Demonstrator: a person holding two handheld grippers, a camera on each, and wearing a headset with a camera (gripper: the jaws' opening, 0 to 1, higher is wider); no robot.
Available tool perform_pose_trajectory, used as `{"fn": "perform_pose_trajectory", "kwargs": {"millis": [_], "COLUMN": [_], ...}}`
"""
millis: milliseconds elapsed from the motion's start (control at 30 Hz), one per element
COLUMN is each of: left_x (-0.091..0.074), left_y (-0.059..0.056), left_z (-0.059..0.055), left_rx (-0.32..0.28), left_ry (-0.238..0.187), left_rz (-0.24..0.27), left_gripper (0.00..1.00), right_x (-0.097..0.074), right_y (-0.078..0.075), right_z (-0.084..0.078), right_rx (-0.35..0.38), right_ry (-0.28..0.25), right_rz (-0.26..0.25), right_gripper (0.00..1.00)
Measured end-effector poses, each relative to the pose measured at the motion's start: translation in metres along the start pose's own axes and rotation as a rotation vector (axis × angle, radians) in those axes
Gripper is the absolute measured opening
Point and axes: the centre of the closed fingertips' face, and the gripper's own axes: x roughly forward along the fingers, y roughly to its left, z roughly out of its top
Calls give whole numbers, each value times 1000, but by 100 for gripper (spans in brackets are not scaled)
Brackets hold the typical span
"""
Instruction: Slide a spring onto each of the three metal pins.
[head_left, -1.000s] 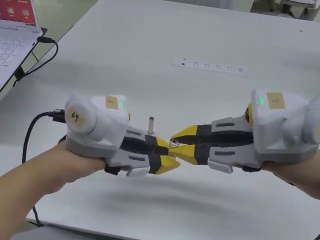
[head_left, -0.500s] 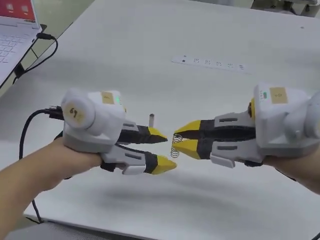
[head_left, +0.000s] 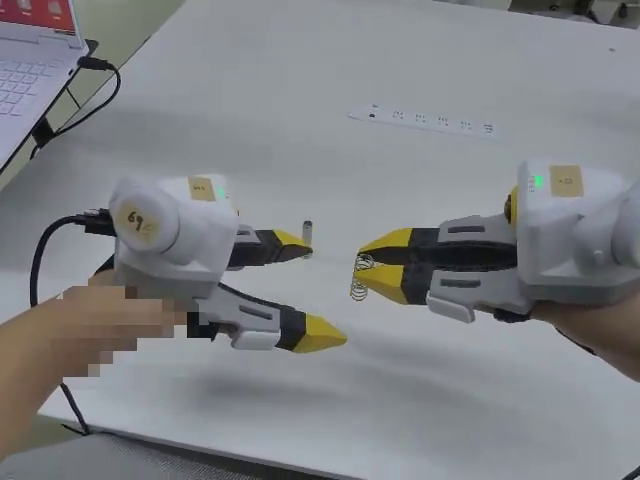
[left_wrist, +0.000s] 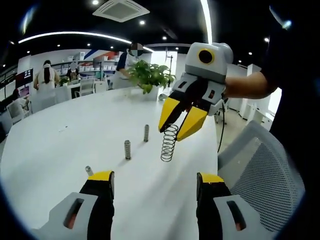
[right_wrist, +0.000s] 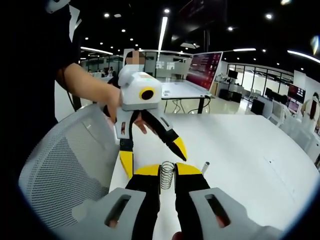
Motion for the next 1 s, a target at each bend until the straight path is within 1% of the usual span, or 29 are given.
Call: {"fn": "perform_pose_trajectory", "kwargs": {"millis": [167, 233, 400, 600, 767, 800, 933, 1000], "left_x": [-13, -18, -30, -41, -50, -51, -58, -61], "left_y": [11, 14, 23, 26, 32, 33, 35, 36], "left_z": [-8, -11, -18, -25, -29, -30, -34, -35], "left_rx": [-20, -26, -36, -43, -62, -62, -72, -73], "left_ry": [5, 7, 13, 12, 5, 3, 4, 8], "left_rz": [44, 54, 93, 111, 137, 141, 146, 154], "left_gripper": [75, 75, 80, 90, 96, 97, 98, 98], "right_x": [-1, -1, 1, 2, 2, 2, 5, 7], "right_y": [-4, -5, -9, -15, -21, -24, -30, -33], "right_z": [-3, -4, -9, -11, -13, -14, -14, -13], "right_rx": [4, 4, -1, -1, 3, -4, 9, 2], "right_ry": [5, 10, 22, 27, 31, 35, 33, 38], "right_rz": [-17, -22, -34, -53, -69, -81, -94, -103], "right_gripper": [7, 7, 7, 8, 8, 8, 8, 8]}}
